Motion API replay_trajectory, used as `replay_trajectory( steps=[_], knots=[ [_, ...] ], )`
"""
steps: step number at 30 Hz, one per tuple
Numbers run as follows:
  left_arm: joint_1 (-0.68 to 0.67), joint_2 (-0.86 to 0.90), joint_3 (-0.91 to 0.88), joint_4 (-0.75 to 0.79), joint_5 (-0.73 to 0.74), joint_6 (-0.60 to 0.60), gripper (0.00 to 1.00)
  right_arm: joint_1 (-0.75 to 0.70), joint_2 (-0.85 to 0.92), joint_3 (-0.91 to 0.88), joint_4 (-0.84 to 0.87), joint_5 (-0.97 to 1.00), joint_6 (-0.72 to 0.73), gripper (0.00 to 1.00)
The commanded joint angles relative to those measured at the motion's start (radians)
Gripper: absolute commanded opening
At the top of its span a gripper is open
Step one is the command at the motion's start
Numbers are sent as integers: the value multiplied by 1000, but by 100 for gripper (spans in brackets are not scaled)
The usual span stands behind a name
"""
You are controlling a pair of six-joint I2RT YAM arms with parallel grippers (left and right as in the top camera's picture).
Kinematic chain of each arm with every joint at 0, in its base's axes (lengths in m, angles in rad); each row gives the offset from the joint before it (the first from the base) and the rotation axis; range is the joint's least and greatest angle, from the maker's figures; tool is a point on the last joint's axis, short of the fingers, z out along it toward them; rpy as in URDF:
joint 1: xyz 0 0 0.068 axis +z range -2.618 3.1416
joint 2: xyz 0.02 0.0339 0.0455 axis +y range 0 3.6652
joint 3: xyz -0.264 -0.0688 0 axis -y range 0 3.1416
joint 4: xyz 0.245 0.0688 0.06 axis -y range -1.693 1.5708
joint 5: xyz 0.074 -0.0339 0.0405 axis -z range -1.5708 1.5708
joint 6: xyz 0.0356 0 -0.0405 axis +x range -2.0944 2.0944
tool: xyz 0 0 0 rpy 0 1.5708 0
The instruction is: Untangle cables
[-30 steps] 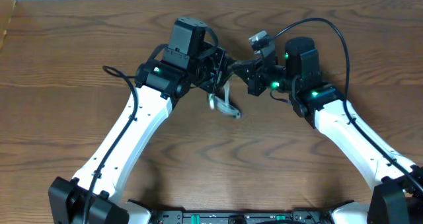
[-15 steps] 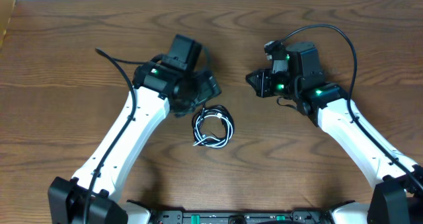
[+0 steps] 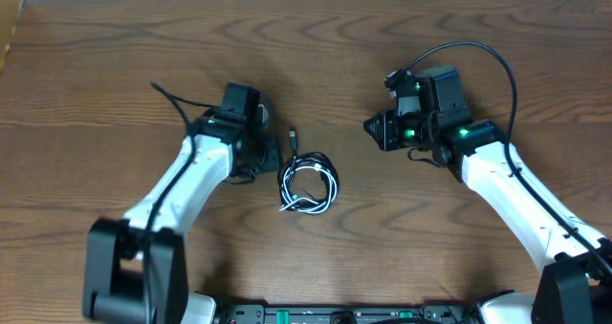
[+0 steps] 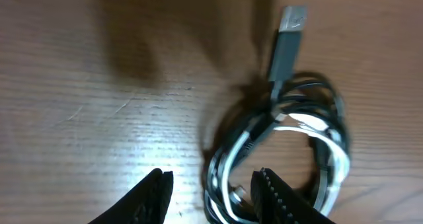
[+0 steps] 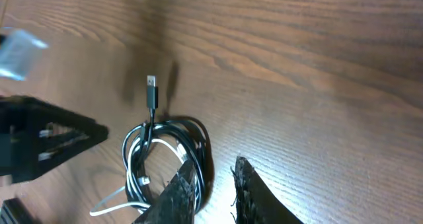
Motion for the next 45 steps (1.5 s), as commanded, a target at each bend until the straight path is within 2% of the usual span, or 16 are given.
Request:
replay_trajectory(
  steps=[1,5,10,13,18,19,22,24,27,30,33,35,36,38,41,45],
  knots=[
    [2,108,-1,3,49,81,42,-4,0,12,-12,5,-20,16],
    [2,177,-1,20,119,127,33,-4,0,12,-23,5,-31,17],
    [2,201,-1,40,122,127,27,-4,0,12,-26,5,-31,17],
    [-3,215,-1,45,123,126,18,-4,0,12,-25,5,-30,17],
    [-46,233,-2,42,119,118,19,-4,0,12,-25,5,-30,18],
    [-56,234,-2,44,106,110,10,-4,0,12,-25,5,-30,18],
    [-63,223,7,64,35,19,7,-3,0,12,-11,-8,-31,16],
    [-55,194,29,64,57,-5,7,-3,0,12,21,-76,-79,8],
    [-46,83,76,64,172,-13,7,-3,-3,12,72,-246,-143,8],
    [-47,-47,84,72,189,-127,7,-3,-3,12,98,-365,-166,8],
    [-46,-156,84,72,197,-132,8,6,-3,12,106,-418,-235,3],
    [-42,-201,84,69,197,-132,7,17,-3,12,104,-416,-264,8],
    [-37,-224,84,67,198,-132,7,24,-3,12,104,-415,-269,16],
    [-26,-242,84,63,226,-132,7,43,-3,12,105,-415,-298,24],
    [-11,-237,84,59,267,-133,7,89,-3,12,107,-382,-323,27],
    [16,-237,84,51,293,-132,7,179,0,12,85,-264,-418,36]
  ],
)
